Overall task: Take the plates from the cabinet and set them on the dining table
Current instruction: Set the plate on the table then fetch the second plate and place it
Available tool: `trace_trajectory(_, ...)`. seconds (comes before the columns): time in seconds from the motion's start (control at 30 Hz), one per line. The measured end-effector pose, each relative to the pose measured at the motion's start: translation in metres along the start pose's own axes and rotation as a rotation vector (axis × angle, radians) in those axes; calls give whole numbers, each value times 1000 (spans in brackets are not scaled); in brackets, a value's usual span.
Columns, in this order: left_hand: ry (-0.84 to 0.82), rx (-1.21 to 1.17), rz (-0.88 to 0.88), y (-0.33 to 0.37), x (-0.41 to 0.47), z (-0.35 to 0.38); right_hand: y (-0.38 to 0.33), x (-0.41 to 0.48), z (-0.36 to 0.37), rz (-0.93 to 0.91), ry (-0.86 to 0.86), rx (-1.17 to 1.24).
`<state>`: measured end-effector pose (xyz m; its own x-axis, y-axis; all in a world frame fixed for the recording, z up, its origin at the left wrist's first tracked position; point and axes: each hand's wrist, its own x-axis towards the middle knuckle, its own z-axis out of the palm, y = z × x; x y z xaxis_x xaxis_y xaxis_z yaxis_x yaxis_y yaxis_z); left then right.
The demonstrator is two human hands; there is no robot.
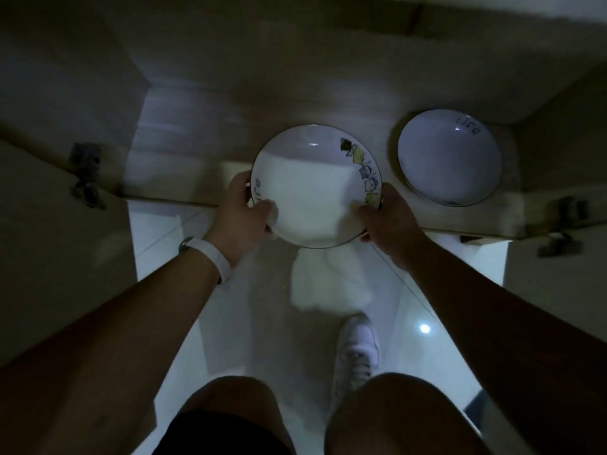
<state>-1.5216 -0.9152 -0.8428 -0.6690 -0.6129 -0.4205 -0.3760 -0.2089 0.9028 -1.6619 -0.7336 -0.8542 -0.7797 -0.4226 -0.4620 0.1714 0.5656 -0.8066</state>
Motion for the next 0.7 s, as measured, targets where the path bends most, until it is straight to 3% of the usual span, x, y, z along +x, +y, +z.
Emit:
trace_trajectory(0.37, 75, -136, -191, 89, -179, -24, -76, -165, -41, 125, -92, 3)
trace_trajectory(0.7, 60, -93, -134, 215, -319, -60, -201, -331, -92, 166, -38, 151)
